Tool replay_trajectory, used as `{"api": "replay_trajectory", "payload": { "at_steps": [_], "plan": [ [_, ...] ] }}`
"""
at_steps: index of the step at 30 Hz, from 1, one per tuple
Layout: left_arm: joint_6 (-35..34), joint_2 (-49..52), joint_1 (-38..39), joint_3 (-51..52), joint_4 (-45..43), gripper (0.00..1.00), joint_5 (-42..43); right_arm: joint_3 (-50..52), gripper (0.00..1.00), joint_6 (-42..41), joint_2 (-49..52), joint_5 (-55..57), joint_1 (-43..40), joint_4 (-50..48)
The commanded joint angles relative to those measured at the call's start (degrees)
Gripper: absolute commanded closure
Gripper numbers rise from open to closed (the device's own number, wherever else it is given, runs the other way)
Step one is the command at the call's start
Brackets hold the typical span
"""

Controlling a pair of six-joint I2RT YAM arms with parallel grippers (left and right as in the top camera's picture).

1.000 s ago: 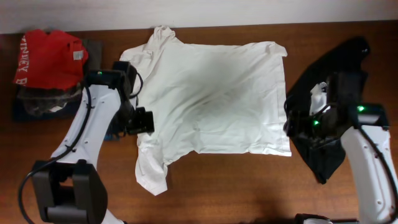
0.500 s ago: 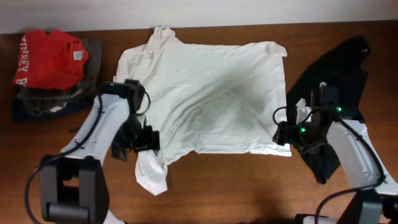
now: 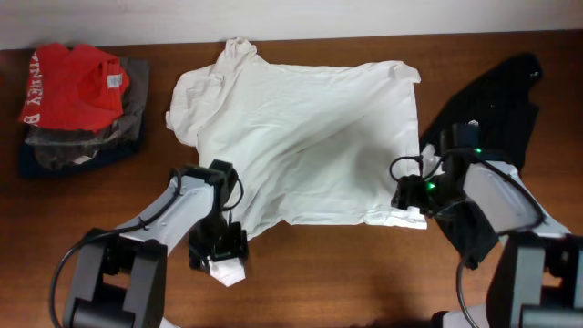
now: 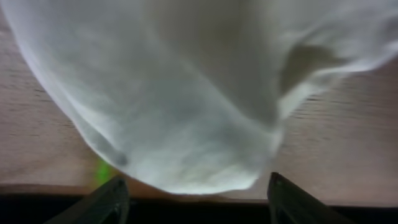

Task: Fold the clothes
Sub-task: 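Grasp the T-shirt's bottom corners with left and right grippers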

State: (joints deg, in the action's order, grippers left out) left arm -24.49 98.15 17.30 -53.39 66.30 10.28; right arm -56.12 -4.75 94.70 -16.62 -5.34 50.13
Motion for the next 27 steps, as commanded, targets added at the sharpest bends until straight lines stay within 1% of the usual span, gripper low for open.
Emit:
{"api": "replay_trajectory", "payload": {
  "at_steps": [1,4,8,11,14,15,20,22,23,27],
  "plan": [
    [-1.9,-1.2,0.1,2.1,-1.0,0.3,0.7,0.1,0.27,-0.9,1.5,0.5,2.1,-0.2],
    [-1.9,-1.2,0.1,3.4,-2.5,0.31,0.7,0.1,0.27,-3.9,2.1,6.6,2.4,0.2],
    [-1.9,-1.2,0.1,4.7,-5.2,0.31,0.7,0.1,0.27,-4.8,2.1,8.6,2.3,-0.1],
    [-1.9,-1.2,0.1,4.9,-6.5,0.34,0.1,0.2,0.28,-5.3,2.2,10.5,2.3,-0.2],
    [-1.9,-1.2,0.1,5.1,-7.7,0.43,-0.7,1.2,0.3,-5.5,2.2,10.9,2.3,-1.5],
    [-1.9,-1.2,0.1,5.1,-8.2,0.44,-0.7,1.6,0.31,-5.7,2.2,10.9,2.3,-1.9],
    [-1.9,-1.2,0.1,5.4,-9.8,0.59,-0.7,3.3,0.32,-6.5,2.2,10.9,2.3,-2.2],
    [-1.8,-1.2,0.1,5.4,-10.1,0.67,-0.7,3.7,0.33,-6.5,2.2,10.9,2.3,-2.1],
    [-1.9,-1.2,0.1,5.4,-10.3,0.72,-0.9,3.9,0.34,-6.5,2.2,10.9,2.4,-2.0],
    [-1.9,-1.2,0.1,5.4,-11.4,0.86,-2.2,5.1,0.4,-6.8,2.2,10.9,2.4,-2.0]
  ]
}}
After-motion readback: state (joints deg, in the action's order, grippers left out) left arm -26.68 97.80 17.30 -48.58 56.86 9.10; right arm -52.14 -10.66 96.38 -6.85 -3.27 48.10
